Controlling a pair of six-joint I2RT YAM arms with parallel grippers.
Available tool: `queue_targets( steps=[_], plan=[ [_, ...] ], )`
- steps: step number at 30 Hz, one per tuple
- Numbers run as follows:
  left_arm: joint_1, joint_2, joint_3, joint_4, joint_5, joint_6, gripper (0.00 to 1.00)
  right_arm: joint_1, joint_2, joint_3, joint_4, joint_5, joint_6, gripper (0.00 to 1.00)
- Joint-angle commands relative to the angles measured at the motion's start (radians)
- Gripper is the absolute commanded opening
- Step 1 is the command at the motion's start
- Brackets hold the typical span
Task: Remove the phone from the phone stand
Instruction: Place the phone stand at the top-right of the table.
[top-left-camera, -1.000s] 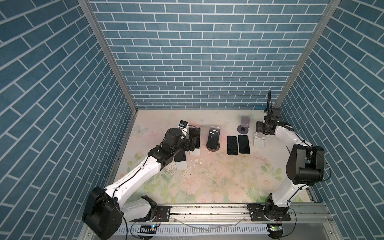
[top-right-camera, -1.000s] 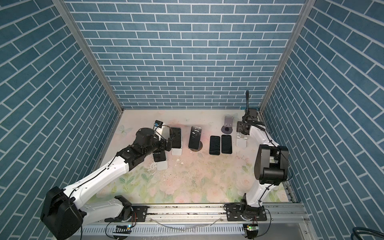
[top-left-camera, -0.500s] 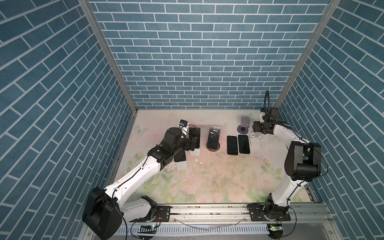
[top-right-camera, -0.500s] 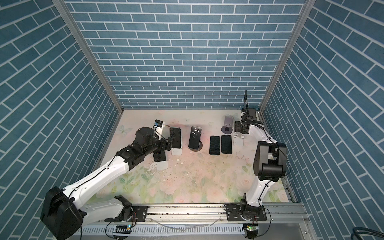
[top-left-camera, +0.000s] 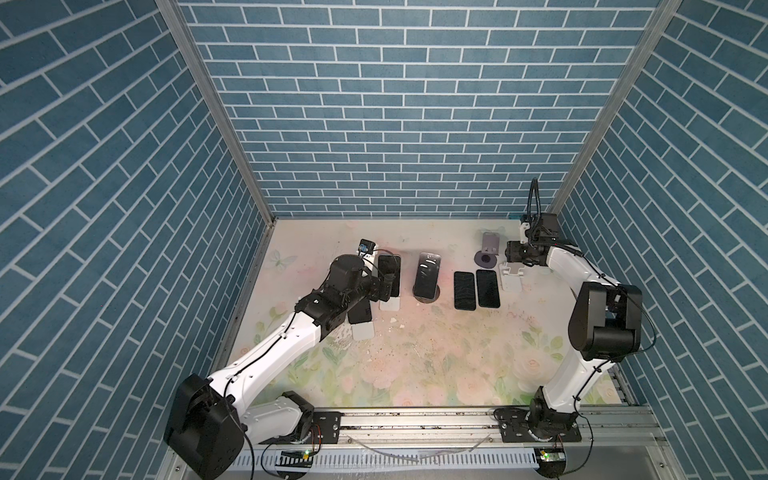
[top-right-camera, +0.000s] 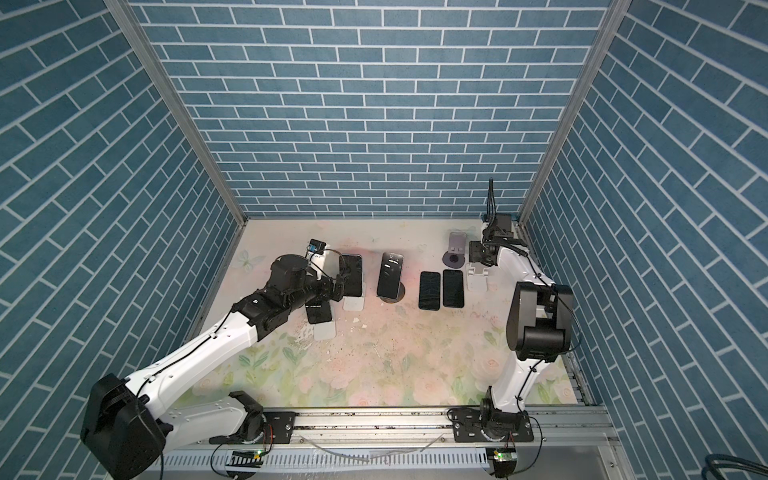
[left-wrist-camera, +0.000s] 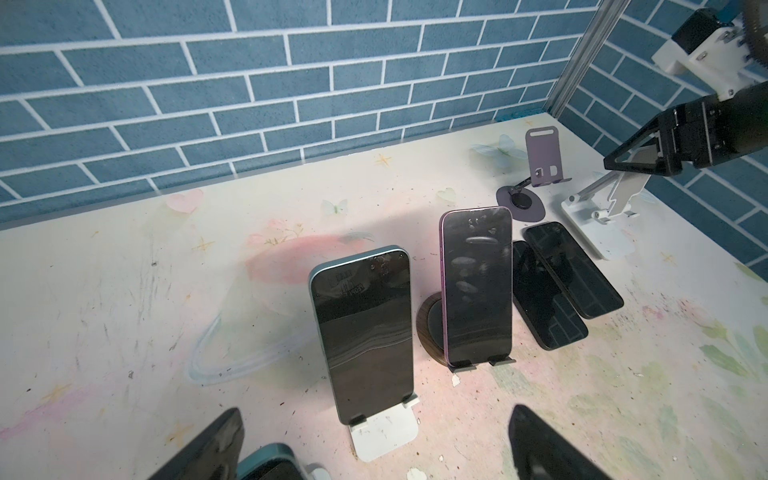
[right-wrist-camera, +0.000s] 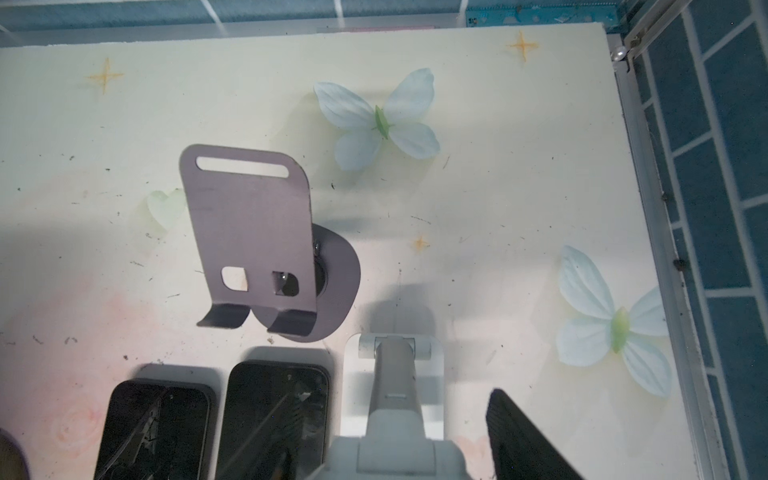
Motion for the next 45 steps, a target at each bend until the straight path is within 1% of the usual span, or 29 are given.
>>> queue_targets(
  steps=[1, 8, 20, 23, 26, 32, 37, 45],
  plan=[
    [-0.004, -0.019, 0.007, -0.002, 0.006, -0.004, 1.00, 0.021, 0.018, 0.045, -0.018, 0.029, -0.045, 0.51],
    [-0.004, -0.023, 0.004, 0.001, 0.007, 0.000, 1.00, 0.036, 0.021, 0.041, -0.024, 0.073, -0.039, 0.54],
    [-0.004, -0.020, 0.008, -0.001, 0.011, 0.005, 0.99, 0.045, 0.022, 0.042, -0.019, 0.118, -0.024, 0.55],
    [-0.004, -0.017, 0.013, -0.001, 0.013, 0.007, 1.00, 0.045, 0.033, 0.064, -0.045, 0.119, -0.020, 0.62],
    [-0.004, -0.013, 0.015, 0.003, 0.015, 0.007, 0.99, 0.045, 0.038, 0.072, -0.056, 0.120, -0.015, 0.67],
    [-0.004, -0.015, 0.018, -0.003, 0.017, 0.011, 1.00, 0.045, 0.042, 0.084, -0.071, 0.125, -0.002, 0.69],
    [-0.004, -0.016, 0.020, -0.005, 0.012, 0.018, 1.00, 0.045, 0.044, 0.095, -0.091, 0.129, 0.011, 0.78],
    [-0.004, -0.010, 0.021, -0.004, 0.016, 0.017, 1.00, 0.045, 0.039, 0.097, -0.109, 0.126, 0.027, 0.82]
  ],
)
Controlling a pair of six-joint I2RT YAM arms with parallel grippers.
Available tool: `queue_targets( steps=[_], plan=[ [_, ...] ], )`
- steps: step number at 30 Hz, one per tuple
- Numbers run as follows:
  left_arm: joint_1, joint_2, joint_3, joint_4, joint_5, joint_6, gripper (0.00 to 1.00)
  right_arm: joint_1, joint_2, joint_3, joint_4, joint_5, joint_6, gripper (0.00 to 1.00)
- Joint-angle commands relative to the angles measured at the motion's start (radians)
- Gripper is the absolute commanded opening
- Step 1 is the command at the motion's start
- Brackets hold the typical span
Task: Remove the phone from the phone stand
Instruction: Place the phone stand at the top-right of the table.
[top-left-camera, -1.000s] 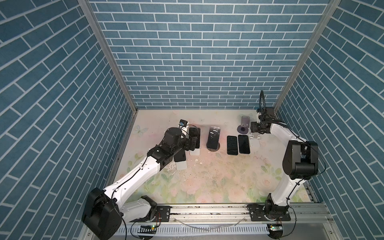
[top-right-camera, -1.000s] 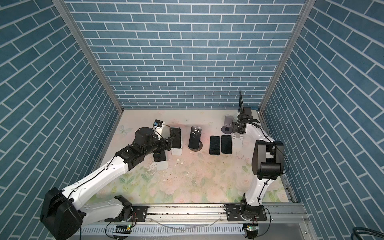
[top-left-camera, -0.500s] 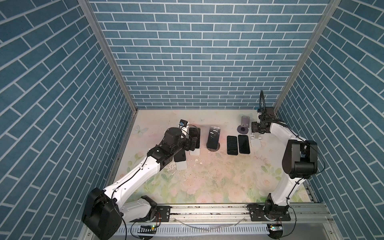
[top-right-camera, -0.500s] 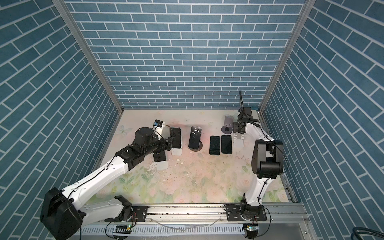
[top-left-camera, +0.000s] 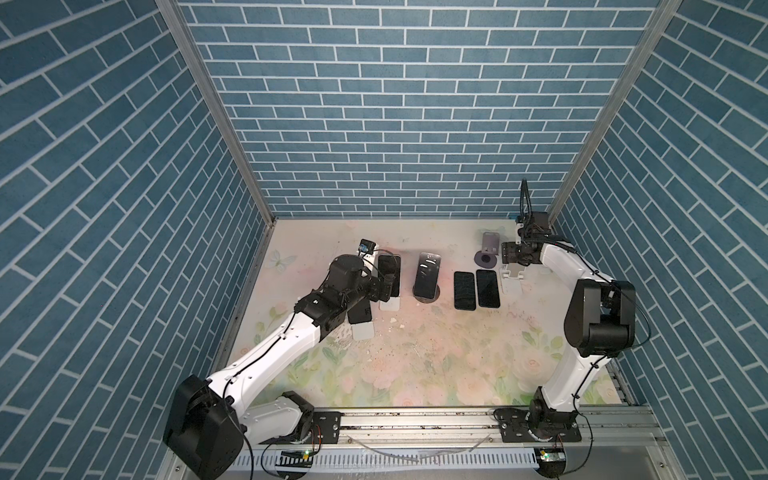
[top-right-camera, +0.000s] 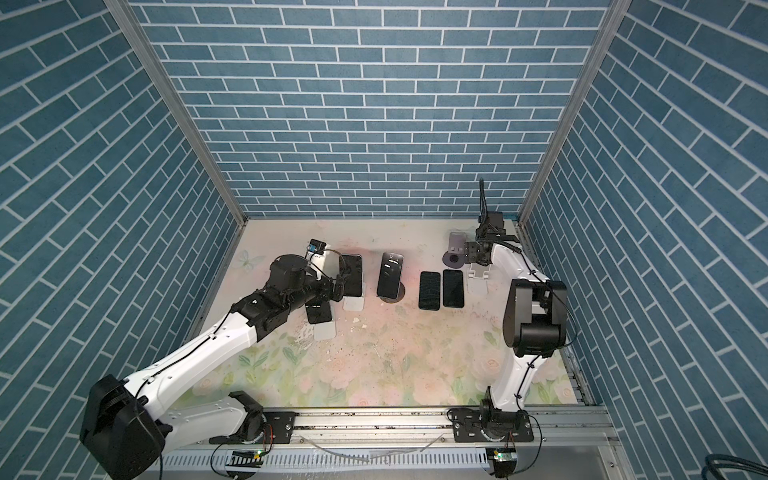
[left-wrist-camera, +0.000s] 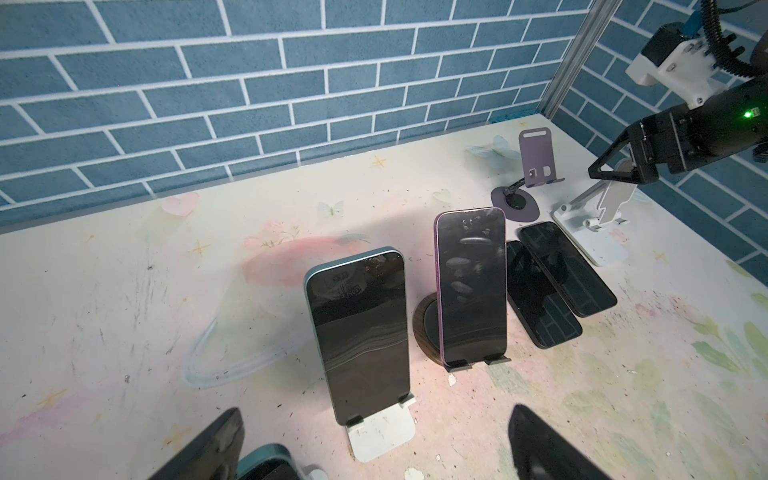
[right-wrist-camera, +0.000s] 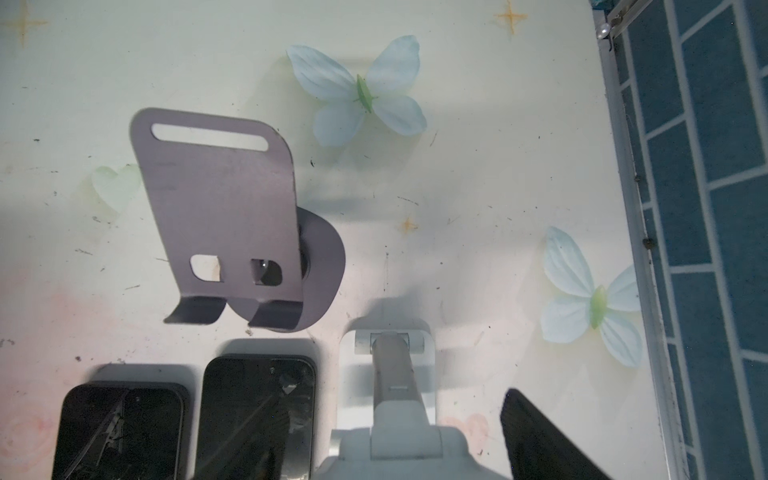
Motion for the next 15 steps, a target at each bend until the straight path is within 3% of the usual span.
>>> queue_targets(
  steps=[1, 15],
  plan=[
    [-0.004, -0.007, 0.020, -0.005, 0.004, 0.010, 1.00, 0.005, 0.003, 0.046, -0.037, 0.006, 0.017, 0.82],
    [-0.006, -0.009, 0.007, 0.014, -0.050, -0.014, 1.00, 0.031, -0.137, 0.014, -0.048, 0.075, 0.051, 0.82]
  ],
)
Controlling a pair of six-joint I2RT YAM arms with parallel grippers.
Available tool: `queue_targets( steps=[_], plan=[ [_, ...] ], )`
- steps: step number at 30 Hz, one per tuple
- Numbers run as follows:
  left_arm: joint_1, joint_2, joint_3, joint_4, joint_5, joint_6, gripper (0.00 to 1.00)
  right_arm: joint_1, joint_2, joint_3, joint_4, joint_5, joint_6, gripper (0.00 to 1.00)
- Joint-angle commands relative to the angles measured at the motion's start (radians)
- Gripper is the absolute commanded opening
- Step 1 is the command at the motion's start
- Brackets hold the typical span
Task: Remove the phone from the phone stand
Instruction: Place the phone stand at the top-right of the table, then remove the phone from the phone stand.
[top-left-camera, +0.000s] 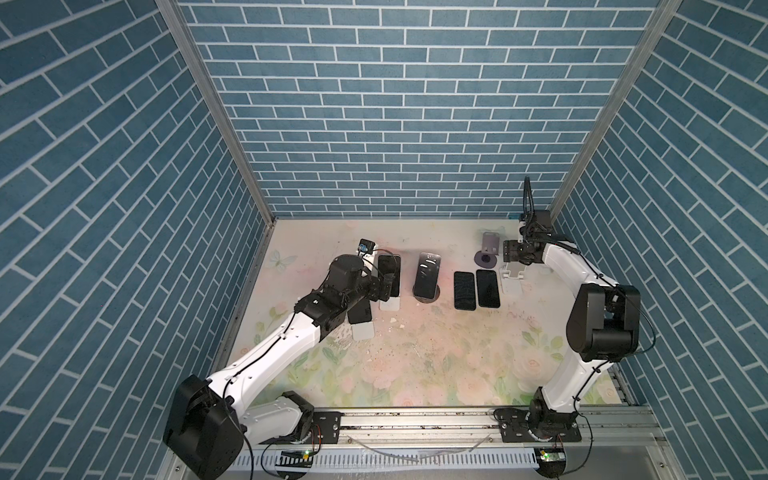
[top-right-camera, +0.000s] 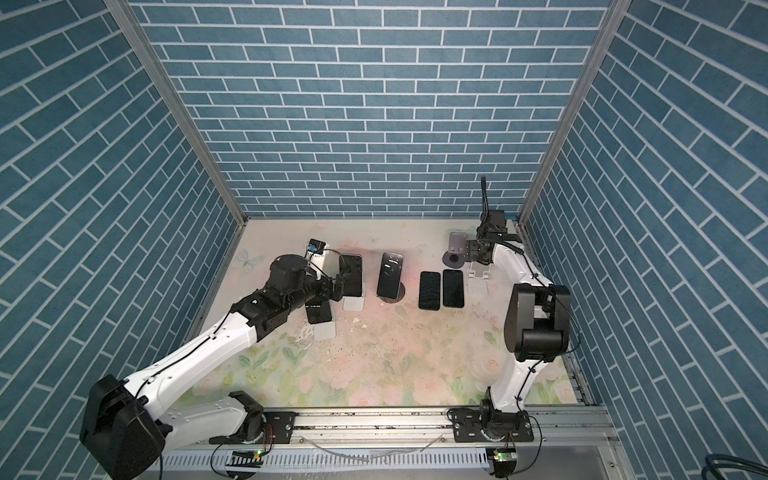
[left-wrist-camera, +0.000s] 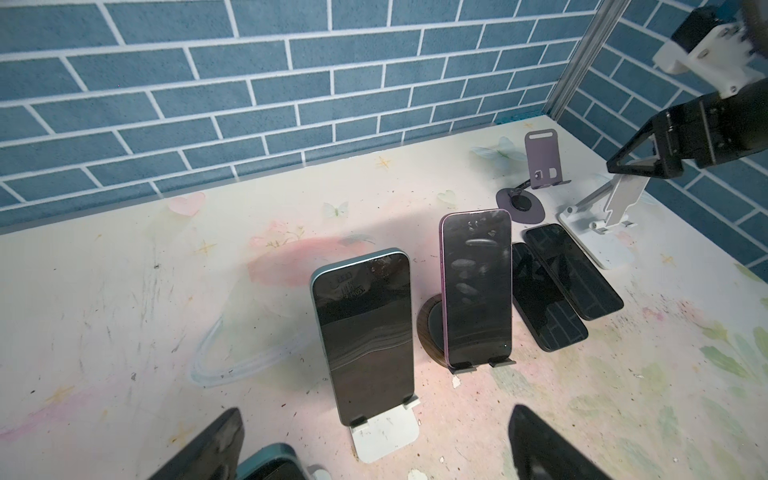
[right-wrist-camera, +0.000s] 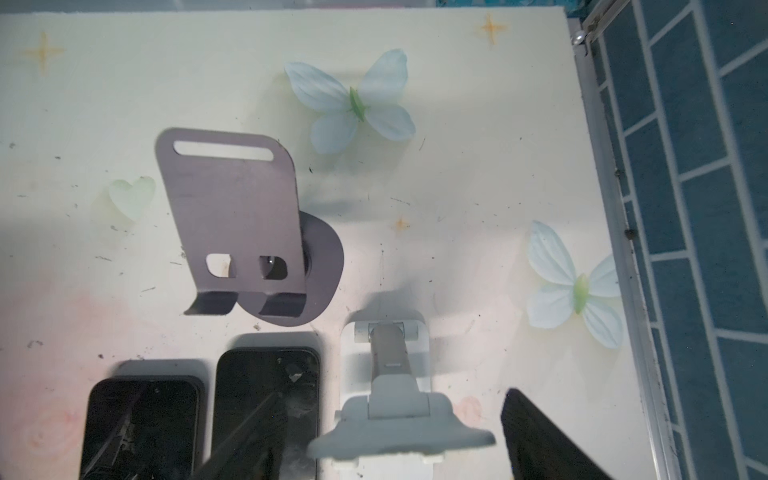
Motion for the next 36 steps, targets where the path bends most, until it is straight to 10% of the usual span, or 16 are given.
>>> queue_targets(
  steps=[1, 36],
  plan=[
    [-0.006, -0.013, 0.006, 0.015, -0.039, -0.012, 1.00, 0.031, -0.089, 0.009, -0.021, 0.064, 0.014, 0.82],
    [-0.258, 0.273, 0.439, -0.329, -0.214, -0.061, 1.00, 0.177, -0.339, -0.201, -0.043, 0.051, 0.256, 0.82]
  ],
)
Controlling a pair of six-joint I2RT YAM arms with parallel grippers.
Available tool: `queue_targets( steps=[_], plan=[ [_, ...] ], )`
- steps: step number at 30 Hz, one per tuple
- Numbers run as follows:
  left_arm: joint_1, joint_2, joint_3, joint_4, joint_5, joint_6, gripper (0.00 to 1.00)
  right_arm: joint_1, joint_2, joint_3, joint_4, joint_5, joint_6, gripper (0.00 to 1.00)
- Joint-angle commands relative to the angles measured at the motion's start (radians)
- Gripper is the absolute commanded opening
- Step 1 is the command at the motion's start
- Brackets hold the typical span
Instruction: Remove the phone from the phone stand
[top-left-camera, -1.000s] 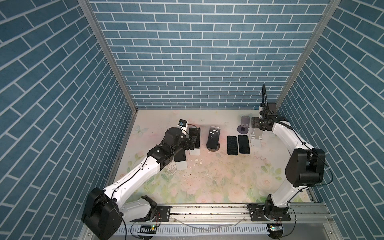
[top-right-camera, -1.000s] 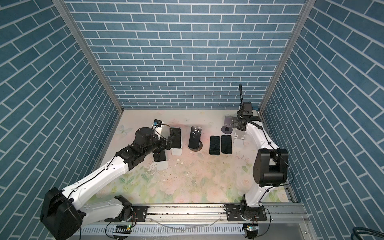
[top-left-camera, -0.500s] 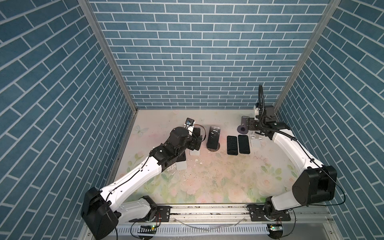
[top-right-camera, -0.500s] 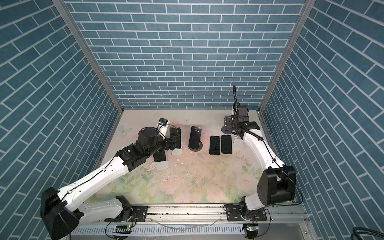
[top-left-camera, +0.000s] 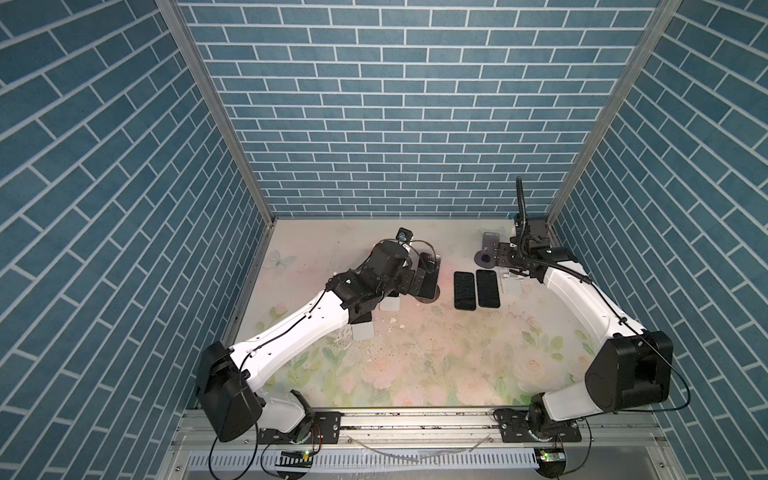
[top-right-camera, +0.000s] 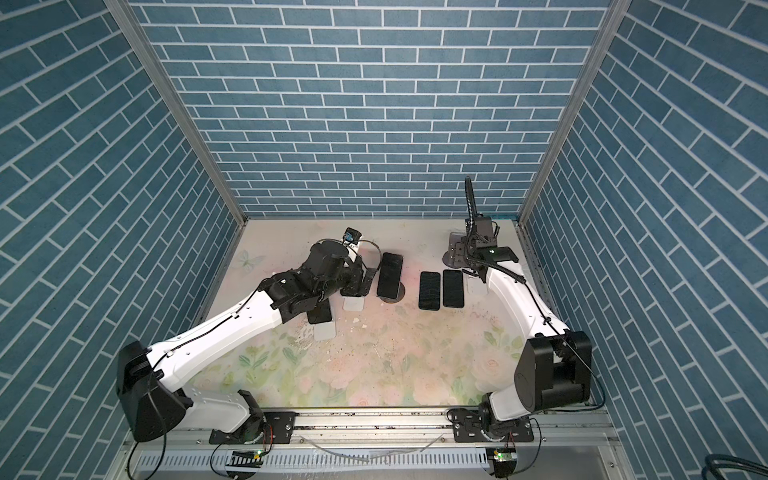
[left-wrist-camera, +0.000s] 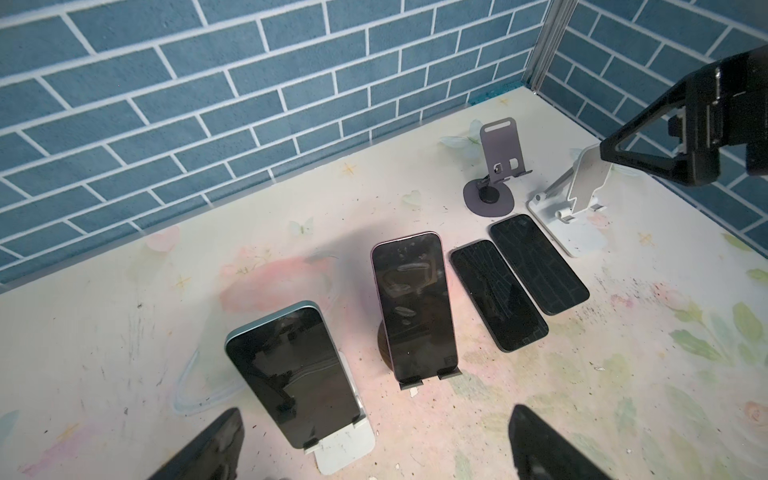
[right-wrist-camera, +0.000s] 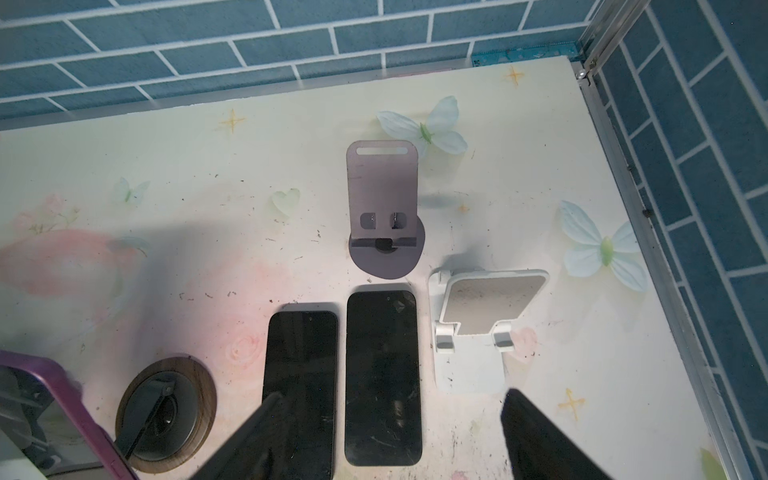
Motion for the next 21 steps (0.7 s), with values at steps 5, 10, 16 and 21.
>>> queue_targets(
  steps=[5, 10, 16, 21],
  plan=[
    [-0.038, 0.137, 0.145, -0.119, -0.008, -0.062, 1.00, 0.001, -0.047, -0.036, -0.016, 0.019, 0.027, 0.82],
    [-0.042, 0.242, 0.260, -0.225, 0.020, -0.092, 1.00, 0.001, -0.051, -0.049, -0.017, 0.030, 0.019, 0.82],
    [-0.045, 0.326, 0.347, -0.291, 0.036, -0.098, 1.00, 0.001, -0.059, -0.070, -0.016, 0.042, 0.015, 0.82],
    [-0.047, 0.401, 0.411, -0.333, 0.042, -0.098, 1.00, 0.001, -0.064, -0.079, -0.015, 0.049, 0.010, 0.82]
  ],
)
